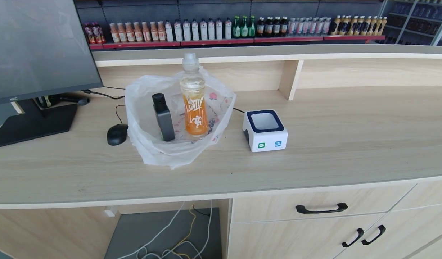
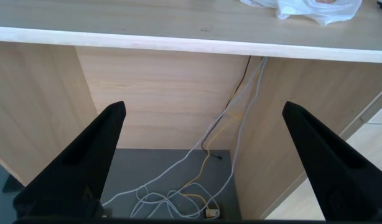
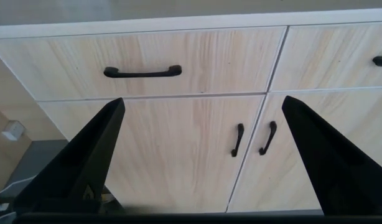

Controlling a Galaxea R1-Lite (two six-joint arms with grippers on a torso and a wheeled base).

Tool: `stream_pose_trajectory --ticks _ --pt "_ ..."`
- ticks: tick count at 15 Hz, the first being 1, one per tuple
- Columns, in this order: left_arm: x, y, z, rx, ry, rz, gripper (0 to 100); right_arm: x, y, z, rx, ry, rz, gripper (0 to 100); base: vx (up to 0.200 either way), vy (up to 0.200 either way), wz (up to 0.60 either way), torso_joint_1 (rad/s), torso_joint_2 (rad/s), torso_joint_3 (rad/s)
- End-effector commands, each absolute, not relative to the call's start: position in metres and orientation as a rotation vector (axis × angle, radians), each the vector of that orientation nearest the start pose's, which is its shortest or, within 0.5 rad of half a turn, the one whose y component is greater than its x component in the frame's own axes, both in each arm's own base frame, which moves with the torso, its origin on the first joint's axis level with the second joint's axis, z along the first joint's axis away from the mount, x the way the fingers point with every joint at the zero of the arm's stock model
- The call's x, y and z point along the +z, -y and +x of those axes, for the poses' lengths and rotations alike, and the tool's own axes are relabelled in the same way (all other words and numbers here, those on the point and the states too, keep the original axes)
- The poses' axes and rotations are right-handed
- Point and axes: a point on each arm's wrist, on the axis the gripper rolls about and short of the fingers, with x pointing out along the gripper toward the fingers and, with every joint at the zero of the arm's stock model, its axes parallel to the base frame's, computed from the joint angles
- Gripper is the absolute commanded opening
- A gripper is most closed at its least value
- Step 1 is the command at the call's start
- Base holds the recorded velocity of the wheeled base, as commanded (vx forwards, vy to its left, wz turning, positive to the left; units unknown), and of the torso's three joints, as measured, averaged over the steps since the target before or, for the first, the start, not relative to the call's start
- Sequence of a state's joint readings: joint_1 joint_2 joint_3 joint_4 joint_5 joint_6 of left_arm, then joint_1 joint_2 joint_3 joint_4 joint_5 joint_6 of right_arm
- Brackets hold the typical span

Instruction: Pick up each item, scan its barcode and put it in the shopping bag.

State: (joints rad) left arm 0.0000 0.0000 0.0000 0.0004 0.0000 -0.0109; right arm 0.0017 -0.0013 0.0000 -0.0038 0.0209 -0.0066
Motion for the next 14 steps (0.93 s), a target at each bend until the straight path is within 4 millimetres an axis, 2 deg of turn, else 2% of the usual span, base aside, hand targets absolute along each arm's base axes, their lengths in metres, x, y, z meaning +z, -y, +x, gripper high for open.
stream_pose_trajectory --ticks 1,6,14 --pt "0.0753 0.0 -0.0228 0.0 -0.002 -0.012 100 0.076 -0.0004 -0.0228 0.023 0.005 -0.008 100 0.0 -0.2 0.0 0.002 0.0 0.002" --pt "0.0755 0.0 -0.0228 0.0 0.0 -0.009 100 0.076 -0.0004 -0.0228 0.023 0.005 -0.008 100 0.0 -0.2 0.0 0.004 0.0 0.0" --pt "0.0755 0.0 -0.0228 0.0 0.0 0.0 100 0.076 -0.0004 -0.0228 0.025 0.005 -0.006 100 0.0 0.0 0.0 0.0 0.0 0.0"
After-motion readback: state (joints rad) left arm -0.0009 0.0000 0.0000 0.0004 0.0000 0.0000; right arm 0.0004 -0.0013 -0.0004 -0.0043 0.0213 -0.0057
